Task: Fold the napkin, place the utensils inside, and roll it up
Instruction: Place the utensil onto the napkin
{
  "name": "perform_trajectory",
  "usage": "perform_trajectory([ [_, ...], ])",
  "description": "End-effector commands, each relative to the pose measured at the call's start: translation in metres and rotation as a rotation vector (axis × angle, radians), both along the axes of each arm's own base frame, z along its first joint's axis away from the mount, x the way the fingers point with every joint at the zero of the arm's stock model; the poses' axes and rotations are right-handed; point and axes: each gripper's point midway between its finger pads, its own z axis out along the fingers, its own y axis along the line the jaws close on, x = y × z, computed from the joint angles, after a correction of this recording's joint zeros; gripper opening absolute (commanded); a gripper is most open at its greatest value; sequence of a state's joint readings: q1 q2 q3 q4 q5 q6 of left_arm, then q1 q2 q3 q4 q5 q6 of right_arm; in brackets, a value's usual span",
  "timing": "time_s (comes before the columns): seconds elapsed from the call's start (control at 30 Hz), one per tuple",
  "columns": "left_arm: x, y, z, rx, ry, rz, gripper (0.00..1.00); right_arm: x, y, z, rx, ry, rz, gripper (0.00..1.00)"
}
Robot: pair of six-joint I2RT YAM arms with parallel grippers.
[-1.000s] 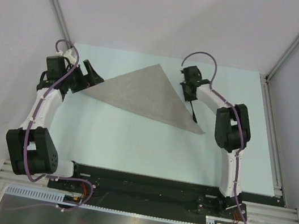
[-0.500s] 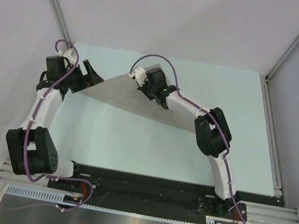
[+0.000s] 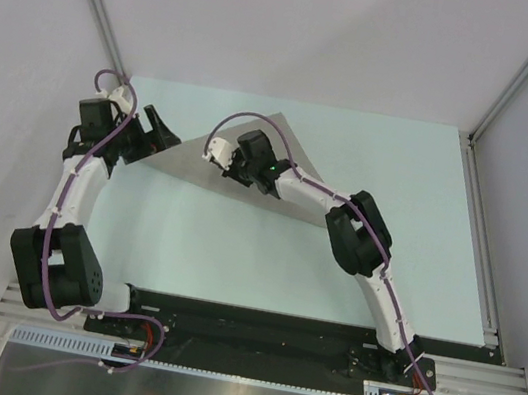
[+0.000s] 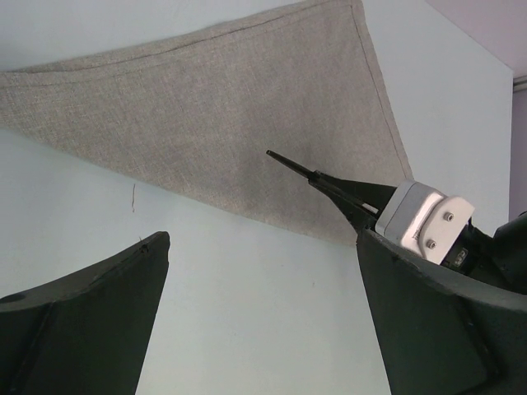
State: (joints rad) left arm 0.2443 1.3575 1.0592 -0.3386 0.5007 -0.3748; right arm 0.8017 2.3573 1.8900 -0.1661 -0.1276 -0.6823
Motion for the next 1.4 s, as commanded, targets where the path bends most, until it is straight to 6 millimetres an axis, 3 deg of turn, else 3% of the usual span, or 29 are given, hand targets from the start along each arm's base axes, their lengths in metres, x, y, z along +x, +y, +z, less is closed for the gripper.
perform_trajectory([
  [0.0,0.001,0.005,0.014,0.012,-0.058,0.008,1.0,-0.004,0.01,0.012,0.003,-0.039,0.056,0.0],
  [0.17,0.002,0.005,0.016,0.011,-0.063,0.008,1.0,-0.012,0.005,-0.002,-0.037,-0.009,0.059,0.0],
  [0.37,0.001,0.005,0.017,0.009,-0.065,0.007,1.0,-0.008,0.002,-0.007,-0.049,-0.008,0.026,0.0],
  [0.47,0.001,0.005,0.017,0.011,-0.066,0.008,1.0,-0.005,0.001,-0.008,-0.05,-0.017,0.004,0.06],
  [0.5,0.001,0.005,0.017,0.009,-0.065,0.007,1.0,-0.004,0.001,-0.006,-0.047,-0.022,-0.001,0.1],
  [0.53,0.001,0.005,0.016,0.01,-0.064,0.008,1.0,-0.004,0.001,-0.004,-0.04,-0.022,-0.009,0.21],
  [0.6,0.001,0.006,0.017,0.01,-0.066,0.01,1.0,0.0,0.001,0.0,-0.022,-0.035,-0.022,0.29],
  [0.63,0.001,0.007,0.016,0.009,-0.063,0.011,1.0,0.002,0.001,0.005,-0.01,-0.042,-0.031,0.36],
  [0.7,0.001,0.007,0.017,0.009,-0.066,0.01,0.99,0.006,0.003,0.012,0.023,-0.051,-0.049,0.39],
  [0.8,0.001,0.008,0.016,0.006,-0.065,0.013,1.0,0.016,0.001,0.039,0.113,-0.066,-0.119,0.4],
  [0.87,0.001,0.008,0.017,0.006,-0.066,0.013,1.0,0.027,-0.008,0.088,0.235,-0.108,-0.198,0.39],
  [0.9,0.001,0.008,0.017,0.004,-0.066,0.013,1.0,0.021,-0.016,0.086,0.278,-0.046,-0.255,0.39],
  [0.93,0.001,0.008,0.018,0.005,-0.068,0.013,1.0,0.025,-0.034,0.128,0.35,-0.083,-0.34,0.39],
  [0.97,0.001,0.008,0.017,0.009,-0.069,0.016,1.0,0.019,-0.043,0.135,0.423,-0.017,-0.42,0.39],
  [1.0,0.0,0.009,0.018,0.01,-0.068,0.018,1.0,0.011,-0.06,0.123,0.422,0.037,-0.474,0.4],
  [1.03,0.0,0.009,0.018,0.011,-0.072,0.02,1.0,0.0,-0.072,0.126,0.449,0.082,-0.512,0.41],
  [1.07,0.001,0.009,0.019,0.01,-0.074,0.023,1.0,-0.004,-0.093,0.152,0.528,0.11,-0.579,0.43],
  [1.13,0.0,0.008,0.019,0.007,-0.077,0.02,1.0,-0.029,-0.127,0.117,0.553,0.316,-0.738,0.51],
  [1.17,0.0,0.008,0.021,0.005,-0.081,0.02,1.0,-0.028,-0.155,0.127,0.607,0.346,-0.82,0.55],
  [1.2,0.0,0.007,0.021,0.001,-0.081,0.017,1.0,-0.036,-0.169,0.115,0.658,0.447,-0.933,0.56],
  [1.23,0.0,0.006,0.021,-0.001,-0.084,0.015,1.0,-0.053,-0.192,0.082,0.611,0.524,-1.024,0.55],
  [1.27,0.0,0.006,0.023,-0.003,-0.091,0.014,1.0,-0.058,-0.211,0.084,0.649,0.546,-1.078,0.53],
  [1.3,0.0,0.006,0.023,-0.005,-0.093,0.014,1.0,-0.066,-0.221,0.076,0.668,0.578,-1.128,0.52],
  [1.33,-0.001,0.005,0.023,-0.008,-0.091,0.012,1.0,-0.083,-0.234,0.051,0.664,0.635,-1.207,0.53],
  [1.37,-0.001,0.005,0.024,-0.009,-0.095,0.011,1.0,-0.089,-0.242,0.045,0.68,0.653,-1.244,0.53],
])
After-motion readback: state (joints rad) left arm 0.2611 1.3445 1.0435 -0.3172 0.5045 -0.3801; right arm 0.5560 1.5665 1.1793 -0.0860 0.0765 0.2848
